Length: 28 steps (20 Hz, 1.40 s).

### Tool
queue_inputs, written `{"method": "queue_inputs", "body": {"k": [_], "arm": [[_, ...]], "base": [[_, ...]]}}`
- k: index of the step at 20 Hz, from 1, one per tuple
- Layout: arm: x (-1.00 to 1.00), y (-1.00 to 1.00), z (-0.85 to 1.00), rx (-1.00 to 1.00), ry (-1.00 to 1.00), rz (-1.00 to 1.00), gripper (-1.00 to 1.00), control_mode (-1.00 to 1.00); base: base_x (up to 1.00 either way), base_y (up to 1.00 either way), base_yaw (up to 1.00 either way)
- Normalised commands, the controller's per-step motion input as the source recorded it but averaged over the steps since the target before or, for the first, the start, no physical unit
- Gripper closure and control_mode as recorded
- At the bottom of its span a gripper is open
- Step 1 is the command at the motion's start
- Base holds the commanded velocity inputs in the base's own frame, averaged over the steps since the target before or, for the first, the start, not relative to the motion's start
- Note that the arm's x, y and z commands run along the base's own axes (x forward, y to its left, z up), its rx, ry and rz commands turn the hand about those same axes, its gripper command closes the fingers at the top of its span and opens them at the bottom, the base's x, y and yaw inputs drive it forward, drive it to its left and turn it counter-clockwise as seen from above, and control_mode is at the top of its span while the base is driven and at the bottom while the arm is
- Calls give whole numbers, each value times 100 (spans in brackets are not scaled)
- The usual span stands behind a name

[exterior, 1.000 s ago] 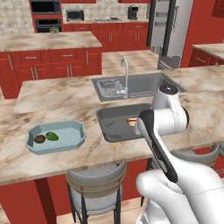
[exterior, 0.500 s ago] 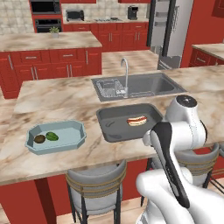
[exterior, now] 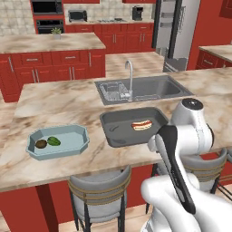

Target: Place the cold items (kiwi and avocado) from the fridge in one tupperware on the dining counter. Place the warm items (kebab skewer and hot dog) in the stove area in another tupperware.

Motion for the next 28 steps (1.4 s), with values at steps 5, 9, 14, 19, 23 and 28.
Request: {"method": "queue_inputs", "body": {"k": [5,9,14,19,23,28], "arm": [[-5,0,-2,0,1,0,-100,100],[0,0,0,0,0,0,-100,100],[0,0,0,0,0,0,-100,100],[0,0,0,0,0,0,-100,100],[0,0,0,0,0,0,-100,100],[0,0,0,0,0,0,-100,100]], "base": [[-49,7,0],[-72,62,0],[-28,100,11],[-1,100,10],[1,100,6],[4,100,1]]}}
